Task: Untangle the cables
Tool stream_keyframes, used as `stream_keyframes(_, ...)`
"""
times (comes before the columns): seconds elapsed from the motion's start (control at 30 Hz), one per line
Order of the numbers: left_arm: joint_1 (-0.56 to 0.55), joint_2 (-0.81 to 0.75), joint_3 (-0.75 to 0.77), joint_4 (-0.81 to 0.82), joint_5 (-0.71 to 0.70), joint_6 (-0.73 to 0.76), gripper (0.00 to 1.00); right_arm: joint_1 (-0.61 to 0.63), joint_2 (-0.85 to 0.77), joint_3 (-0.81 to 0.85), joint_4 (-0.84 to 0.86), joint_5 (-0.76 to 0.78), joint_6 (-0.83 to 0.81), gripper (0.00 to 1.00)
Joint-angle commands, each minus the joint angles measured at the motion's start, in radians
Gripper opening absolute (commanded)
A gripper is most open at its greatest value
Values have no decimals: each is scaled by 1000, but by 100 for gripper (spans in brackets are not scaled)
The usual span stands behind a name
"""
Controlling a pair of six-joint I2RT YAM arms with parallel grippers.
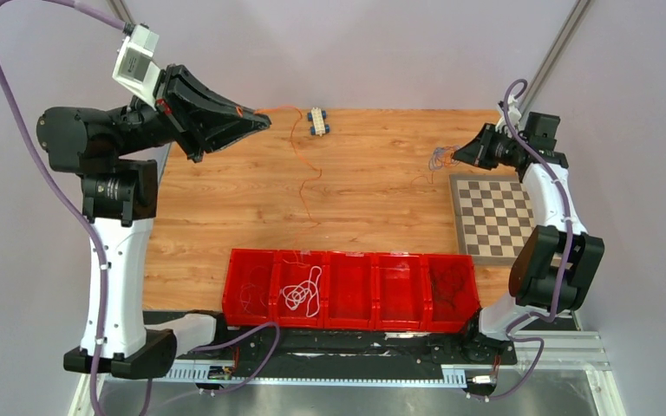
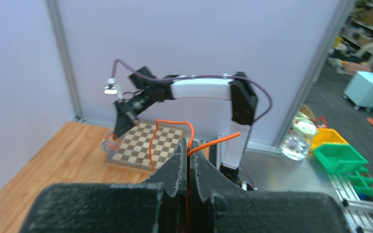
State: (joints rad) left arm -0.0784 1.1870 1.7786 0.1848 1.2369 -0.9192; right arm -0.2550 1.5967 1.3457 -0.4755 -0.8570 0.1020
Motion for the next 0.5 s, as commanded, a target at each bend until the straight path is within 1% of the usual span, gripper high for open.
stream_keyframes(0.0, -117, -21, 68, -18, 21, 28, 0, 14, -49, -6, 9, -20, -21, 0)
stream_keyframes(0.03, -155, -22, 68, -43, 17, 51, 0, 15, -51, -8, 8, -19, -20, 0)
stream_keyframes(0.1, -196, -23, 60, -61, 11, 70, 0, 17, -56, -11, 7, -16, -22, 0)
stream_keyframes(0.3, -283, -4, 40, -75, -4, 88, 0, 21, -66, -20, 4, -6, -31, 0)
stream_keyframes(0.37, -327, -9, -11, -86, -5, 112, 1, 22, -68, -24, 2, -4, -33, 0)
stream_keyframes(0.4, -341, -13, -59, -106, -6, 126, 1, 22, -70, -26, 2, -4, -35, 0)
stream_keyframes(0.47, -388, -35, -137, -160, -14, 220, 1, 21, -73, -29, 2, -4, -39, 0)
